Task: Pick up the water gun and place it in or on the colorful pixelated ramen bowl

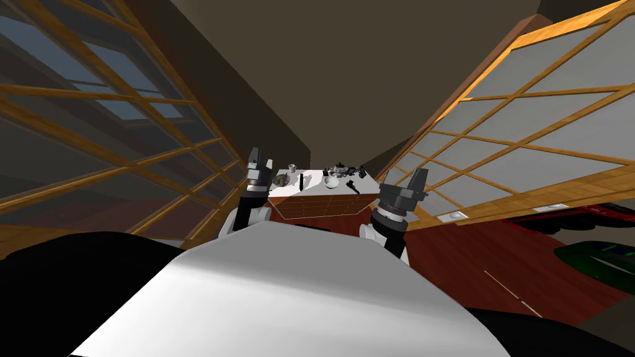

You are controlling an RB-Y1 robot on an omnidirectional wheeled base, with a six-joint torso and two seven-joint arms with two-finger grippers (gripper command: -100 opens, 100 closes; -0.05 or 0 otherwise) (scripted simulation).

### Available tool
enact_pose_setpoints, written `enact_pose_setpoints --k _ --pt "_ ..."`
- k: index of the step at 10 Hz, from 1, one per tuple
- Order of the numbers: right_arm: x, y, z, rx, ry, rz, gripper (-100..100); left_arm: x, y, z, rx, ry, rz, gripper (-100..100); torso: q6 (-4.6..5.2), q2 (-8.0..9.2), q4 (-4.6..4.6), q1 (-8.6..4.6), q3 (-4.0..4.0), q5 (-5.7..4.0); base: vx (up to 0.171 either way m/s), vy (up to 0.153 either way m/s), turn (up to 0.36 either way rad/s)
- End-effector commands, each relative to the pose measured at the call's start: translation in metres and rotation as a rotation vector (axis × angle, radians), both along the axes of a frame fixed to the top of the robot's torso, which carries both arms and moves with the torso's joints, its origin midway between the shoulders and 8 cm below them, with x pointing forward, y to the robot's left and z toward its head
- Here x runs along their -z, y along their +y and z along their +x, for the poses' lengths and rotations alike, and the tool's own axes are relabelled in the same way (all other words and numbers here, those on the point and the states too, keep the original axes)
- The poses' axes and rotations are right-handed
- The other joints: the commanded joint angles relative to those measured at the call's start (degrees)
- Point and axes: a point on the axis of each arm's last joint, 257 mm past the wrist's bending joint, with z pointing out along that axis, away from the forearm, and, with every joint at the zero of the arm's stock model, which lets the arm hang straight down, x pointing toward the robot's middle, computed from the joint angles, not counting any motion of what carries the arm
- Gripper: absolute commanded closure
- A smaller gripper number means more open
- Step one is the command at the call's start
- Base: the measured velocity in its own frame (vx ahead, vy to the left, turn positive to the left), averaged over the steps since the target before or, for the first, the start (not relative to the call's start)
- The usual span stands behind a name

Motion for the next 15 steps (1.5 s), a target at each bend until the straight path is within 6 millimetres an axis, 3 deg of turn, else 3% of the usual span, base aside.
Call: enact_pose_setpoints --k 1,2,3,8,9,11,12,13,14,15 --pt "0.0 0.0 0.0 0.0 0.0 0.0 0 0.015 0.002 0.003 0.004 0.044 0.031 -100 0.0 0.0 0.0 0.0 0.0 0.0 -0.008 -0.024 -0.089" --pt "0.0 0.0 0.0 0.0 0.0 0.0 0 0.024 0.004 0.005 0.004 0.07 0.043 -100 0.01 0.03 0.0 -0.06 0.01 -0.01 -0.02 -0.04 -0.126" --pt "0.0 0.0 0.0 0.0 0.0 0.0 0 0.048 0.011 0.008 -0.003 0.136 0.062 -100 0.01 0.07 0.01 -0.12 0.04 -0.02 -0.024 -0.077 -0.168" --pt "0.0 0.0 0.0 0.0 0.0 0.0 0 0.132 0.044 0.004 -0.047 0.356 0.076 -100 0.01 0.23 0.05 -0.3 0.13 -0.07 -0.048 -0.089 -0.159" --pt "0.0 0.0 0.0 0.0 0.0 0.0 0 0.132 0.044 0.004 -0.047 0.356 0.076 -100 0.01 0.24 0.05 -0.33 0.14 -0.07 -0.033 -0.063 -0.038" --pt "0.0 0.0 0.0 0.0 0.0 0.0 0 0.171 0.061 -0.004 -0.073 0.455 0.074 -100 0.0 0.15 0.04 -0.21 0.09 -0.05 -0.025 -0.068 -0.143" --pt "0.0 0.0 0.0 0.0 0.0 0.0 0 0.171 0.061 -0.004 -0.073 0.455 0.074 -100 0.01 0.17 0.04 -0.25 0.1 -0.06 -0.029 -0.055 -0.063" --pt "0.0 0.0 0.0 0.0 0.0 0.0 0 0.191 0.07 -0.01 -0.087 0.506 0.072 -100 -0.01 0.16 0.04 -0.19 0.1 -0.05 -0.029 -0.054 -0.137" --pt "0.0 0.0 0.0 0.0 0.0 0.0 0 0.191 0.07 -0.01 -0.087 0.506 0.072 -100 0.0 0.17 0.04 -0.18 0.1 -0.05 -0.019 -0.046 -0.048" --pt "0.0 0.0 0.0 0.0 0.0 0.0 0 0.211 0.08 -0.018 -0.103 0.558 0.071 -100 -0.01 0.13 0.04 -0.14 0.08 -0.04 -0.008 -0.062 -0.124"
